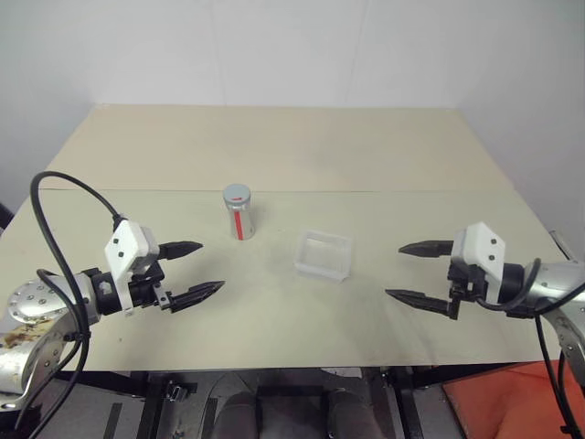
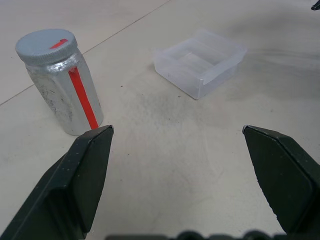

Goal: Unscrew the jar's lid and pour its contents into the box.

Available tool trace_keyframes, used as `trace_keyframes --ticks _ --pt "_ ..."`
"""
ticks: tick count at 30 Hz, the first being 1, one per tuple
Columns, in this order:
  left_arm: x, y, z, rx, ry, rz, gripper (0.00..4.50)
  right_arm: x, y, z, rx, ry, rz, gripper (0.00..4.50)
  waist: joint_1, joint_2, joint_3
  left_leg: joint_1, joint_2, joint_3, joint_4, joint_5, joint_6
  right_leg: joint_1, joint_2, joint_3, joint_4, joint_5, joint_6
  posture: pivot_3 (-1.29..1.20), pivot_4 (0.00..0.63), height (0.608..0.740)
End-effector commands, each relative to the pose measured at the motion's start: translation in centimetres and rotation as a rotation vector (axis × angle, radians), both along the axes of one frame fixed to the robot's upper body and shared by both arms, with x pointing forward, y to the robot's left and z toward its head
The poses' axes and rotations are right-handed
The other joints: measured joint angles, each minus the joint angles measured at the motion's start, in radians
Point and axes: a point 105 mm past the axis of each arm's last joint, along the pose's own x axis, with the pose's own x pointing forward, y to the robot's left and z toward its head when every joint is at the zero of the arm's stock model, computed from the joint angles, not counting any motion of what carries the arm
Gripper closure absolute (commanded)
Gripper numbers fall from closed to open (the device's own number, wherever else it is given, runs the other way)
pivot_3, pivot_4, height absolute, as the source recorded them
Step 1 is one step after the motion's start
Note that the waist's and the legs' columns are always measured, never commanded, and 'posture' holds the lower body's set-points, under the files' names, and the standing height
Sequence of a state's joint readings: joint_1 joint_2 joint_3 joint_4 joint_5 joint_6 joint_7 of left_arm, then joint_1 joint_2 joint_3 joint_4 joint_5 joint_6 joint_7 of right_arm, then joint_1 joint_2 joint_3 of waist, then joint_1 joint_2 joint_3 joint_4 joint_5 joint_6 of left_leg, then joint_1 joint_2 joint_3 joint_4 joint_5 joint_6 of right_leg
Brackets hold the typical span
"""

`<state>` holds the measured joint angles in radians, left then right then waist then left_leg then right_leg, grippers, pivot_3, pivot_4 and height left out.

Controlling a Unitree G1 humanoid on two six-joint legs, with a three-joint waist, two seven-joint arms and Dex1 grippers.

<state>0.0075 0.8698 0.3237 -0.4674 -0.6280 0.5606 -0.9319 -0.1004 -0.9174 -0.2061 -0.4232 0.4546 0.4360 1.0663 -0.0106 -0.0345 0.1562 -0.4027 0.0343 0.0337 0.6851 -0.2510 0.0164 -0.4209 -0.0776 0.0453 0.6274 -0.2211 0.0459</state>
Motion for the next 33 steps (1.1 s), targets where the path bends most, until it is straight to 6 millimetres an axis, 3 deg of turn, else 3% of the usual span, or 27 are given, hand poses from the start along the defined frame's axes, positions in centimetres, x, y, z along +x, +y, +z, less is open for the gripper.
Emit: trace_keyframes --ticks 1,8,12,15,18,28,33 --pt "-0.2 -0.6 0.9 0.004 -0.049 -0.026 0.00 -0.1 -0.1 1.5 -0.015 -0.072 0.011 0.03 0.000 0.000 0.000 0.000 0.000 0.000 0.000 0.000 0.000 0.000 0.000 0.000 0.000 0.000 0.000 0.00 0.150 0.740" --pt "-0.5 -0.4 0.8 0.002 -0.049 -0.013 0.00 0.1 0.2 1.5 -0.017 -0.073 0.020 0.03 0.000 0.000 0.000 0.000 0.000 0.000 0.000 0.000 0.000 0.000 0.000 0.000 0.000 0.000 0.000 0.00 0.150 0.740" --pt "0.6 -0.5 0.8 -0.034 -0.118 0.092 0.00 0.1 0.2 1.4 -0.015 -0.072 0.013 0.03 0.000 0.000 0.000 0.000 0.000 0.000 0.000 0.000 0.000 0.000 0.000 0.000 0.000 0.000 0.000 0.00 0.150 0.740" --pt "1.9 -0.3 -0.3 -0.023 -0.152 0.214 0.00 0.2 0.3 1.3 -0.016 -0.073 0.010 0.03 0.004 0.000 0.000 0.000 0.000 0.000 0.000 0.000 0.000 0.001 0.000 0.000 0.000 0.000 0.000 0.00 0.150 0.740" --pt "2.4 -1.3 -1.0 -0.073 -0.192 0.264 0.00 0.2 0.4 1.3 -0.015 -0.075 0.008 0.03 0.006 0.000 0.000 0.000 -0.001 0.000 0.000 0.000 0.000 0.001 0.000 0.000 -0.001 0.000 0.000 0.00 0.150 0.740" --pt "8.6 -5.5 -2.8 -0.240 -0.269 0.692 0.00 0.2 0.6 1.4 -0.016 -0.085 0.005 0.03 0.024 0.000 -0.001 0.000 -0.002 -0.001 0.001 0.000 0.000 0.003 0.000 0.000 -0.002 0.002 0.002 0.00 0.150 0.740" --pt "10.3 -6.4 -2.8 -0.230 -0.302 0.797 0.00 0.3 0.6 1.6 -0.020 -0.096 0.002 0.03 0.021 0.000 -0.001 0.000 -0.002 -0.001 0.001 0.000 0.000 0.003 0.000 0.001 -0.001 0.002 0.002 0.00 0.150 0.740"
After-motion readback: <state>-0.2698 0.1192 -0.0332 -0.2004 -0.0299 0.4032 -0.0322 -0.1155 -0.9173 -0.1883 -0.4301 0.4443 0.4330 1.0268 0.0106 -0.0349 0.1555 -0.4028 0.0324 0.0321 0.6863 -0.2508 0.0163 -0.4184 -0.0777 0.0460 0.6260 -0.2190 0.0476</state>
